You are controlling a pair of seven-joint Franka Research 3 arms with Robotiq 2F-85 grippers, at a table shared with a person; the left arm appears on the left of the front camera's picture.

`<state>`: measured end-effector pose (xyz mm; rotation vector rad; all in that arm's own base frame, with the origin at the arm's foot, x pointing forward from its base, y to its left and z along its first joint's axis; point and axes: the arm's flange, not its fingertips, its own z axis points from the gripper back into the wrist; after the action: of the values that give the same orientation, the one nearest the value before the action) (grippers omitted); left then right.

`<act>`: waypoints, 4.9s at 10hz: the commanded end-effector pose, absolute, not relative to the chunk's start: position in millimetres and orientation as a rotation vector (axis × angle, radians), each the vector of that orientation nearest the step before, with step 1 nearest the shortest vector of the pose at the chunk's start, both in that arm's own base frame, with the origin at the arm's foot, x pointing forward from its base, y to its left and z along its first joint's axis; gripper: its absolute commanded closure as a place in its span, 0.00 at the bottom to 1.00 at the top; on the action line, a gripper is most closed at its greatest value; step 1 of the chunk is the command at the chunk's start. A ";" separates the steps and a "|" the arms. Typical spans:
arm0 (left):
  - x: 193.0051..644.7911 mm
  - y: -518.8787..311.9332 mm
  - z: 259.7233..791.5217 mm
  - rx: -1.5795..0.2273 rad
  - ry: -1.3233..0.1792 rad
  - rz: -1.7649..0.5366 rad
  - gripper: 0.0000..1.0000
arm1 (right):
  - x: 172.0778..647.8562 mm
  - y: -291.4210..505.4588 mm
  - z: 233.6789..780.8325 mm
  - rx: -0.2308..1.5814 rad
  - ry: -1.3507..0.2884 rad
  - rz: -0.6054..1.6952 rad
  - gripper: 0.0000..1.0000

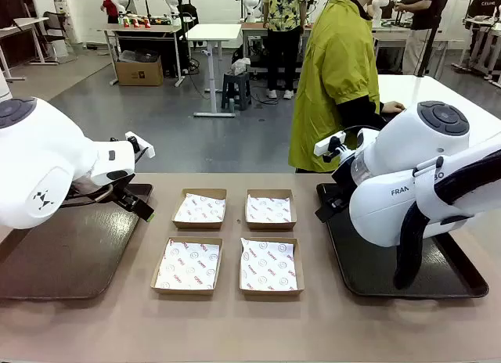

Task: Individually package the donuts and arrange them on the tray.
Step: Pick up one Paper togo box.

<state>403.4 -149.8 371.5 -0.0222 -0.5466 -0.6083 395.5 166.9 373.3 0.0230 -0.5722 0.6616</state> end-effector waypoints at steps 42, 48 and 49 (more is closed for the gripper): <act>310.2 155.8 424.6 -1.260 -0.221 -0.078 0.00 | 233.8 -105.6 423.4 1.118 -0.333 0.132 0.00; 302.3 169.9 419.6 -1.271 -0.222 -0.018 0.00 | 250.9 -132.7 442.0 1.134 -0.332 0.114 0.00; 302.3 169.9 419.6 -1.271 -0.222 -0.018 0.00 | 250.9 -132.7 442.0 1.134 -0.332 0.114 0.00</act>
<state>303.8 168.8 420.3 -1.2638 -0.2103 -0.0212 248.3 -132.0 441.4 1.1120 -0.3154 0.1054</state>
